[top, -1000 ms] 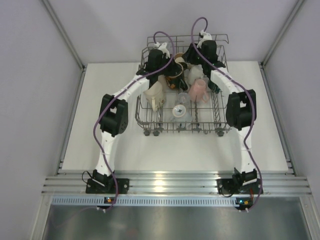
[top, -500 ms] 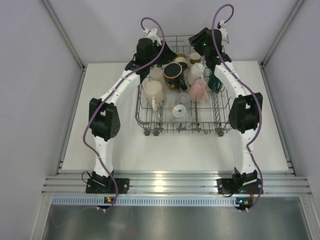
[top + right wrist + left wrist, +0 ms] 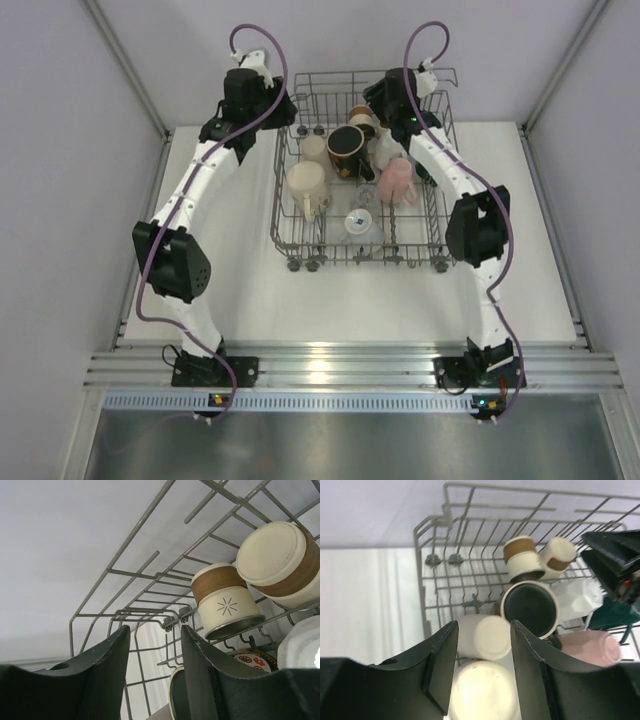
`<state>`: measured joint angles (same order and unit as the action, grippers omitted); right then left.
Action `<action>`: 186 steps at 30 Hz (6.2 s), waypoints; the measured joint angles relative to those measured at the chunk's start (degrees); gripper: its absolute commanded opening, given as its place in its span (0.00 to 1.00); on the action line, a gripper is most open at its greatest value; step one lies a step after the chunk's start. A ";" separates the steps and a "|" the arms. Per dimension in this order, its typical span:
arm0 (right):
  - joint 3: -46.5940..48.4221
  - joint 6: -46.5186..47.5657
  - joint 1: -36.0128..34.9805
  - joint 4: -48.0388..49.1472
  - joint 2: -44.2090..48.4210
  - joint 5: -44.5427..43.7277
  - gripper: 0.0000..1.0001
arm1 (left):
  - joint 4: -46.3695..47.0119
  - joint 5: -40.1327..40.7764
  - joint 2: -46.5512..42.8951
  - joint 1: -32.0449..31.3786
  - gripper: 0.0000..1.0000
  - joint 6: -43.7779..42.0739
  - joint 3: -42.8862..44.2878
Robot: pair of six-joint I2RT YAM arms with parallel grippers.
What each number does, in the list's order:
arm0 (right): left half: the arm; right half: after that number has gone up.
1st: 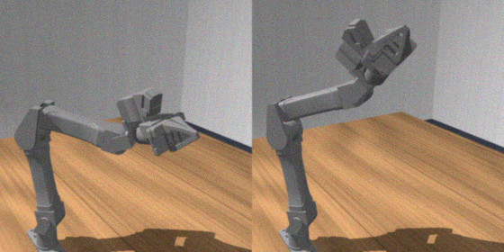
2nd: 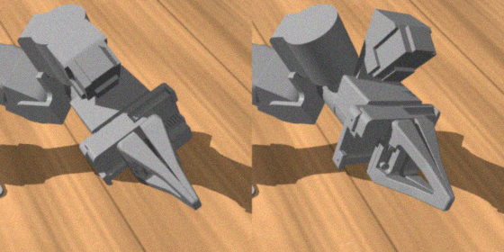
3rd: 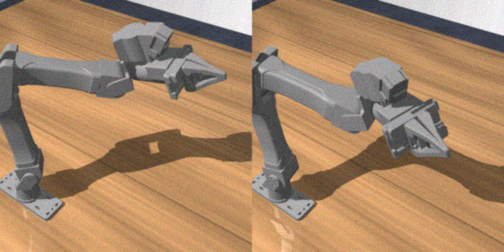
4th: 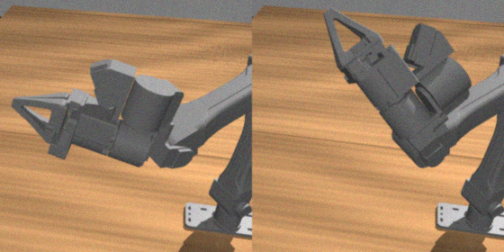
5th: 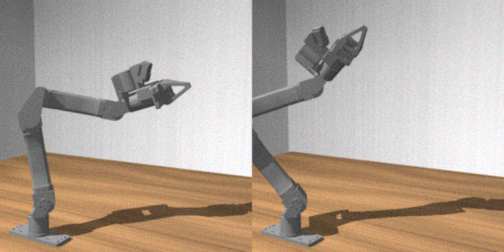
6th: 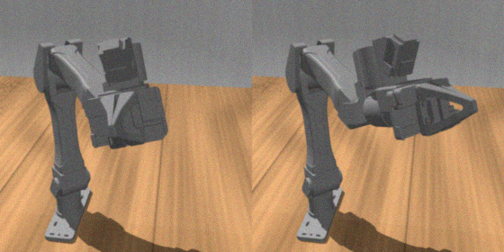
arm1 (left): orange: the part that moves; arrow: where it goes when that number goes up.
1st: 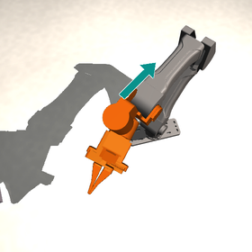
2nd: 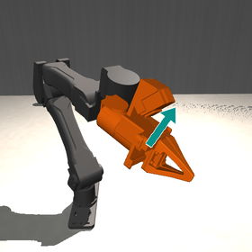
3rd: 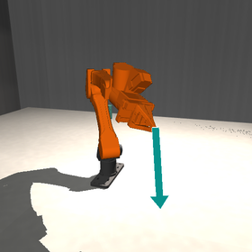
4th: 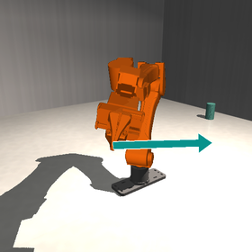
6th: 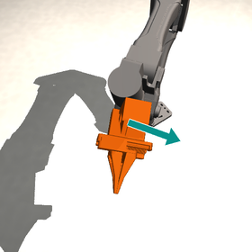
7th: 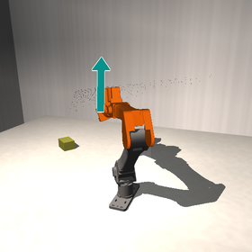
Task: Load the cups into the dish rack
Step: Grab a cup with the right arm, then pass the cup from the right arm to the left
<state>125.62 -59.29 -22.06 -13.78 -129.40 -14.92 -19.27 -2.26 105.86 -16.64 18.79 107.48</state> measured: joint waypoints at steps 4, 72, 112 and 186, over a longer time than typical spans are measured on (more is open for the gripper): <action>0.24 -2.51 -0.61 -0.96 -0.76 -2.08 0.44 | -2.75 -1.03 0.02 1.38 0.51 -0.48 -2.62; 12.07 -17.62 -2.40 -11.74 -14.69 -10.82 0.27 | -5.55 -11.87 6.93 1.29 0.00 0.72 -4.35; -17.07 -14.08 -0.83 31.98 -6.36 -4.17 0.00 | -5.57 -12.92 6.36 1.22 0.00 1.03 -4.07; -63.01 -12.46 3.06 84.83 30.99 39.47 0.00 | 29.22 -38.97 8.96 -1.49 0.79 44.70 2.01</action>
<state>62.61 -71.75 -19.00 71.05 -98.41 24.56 9.96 -41.23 114.83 -18.13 63.48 109.49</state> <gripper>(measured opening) 0.022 0.850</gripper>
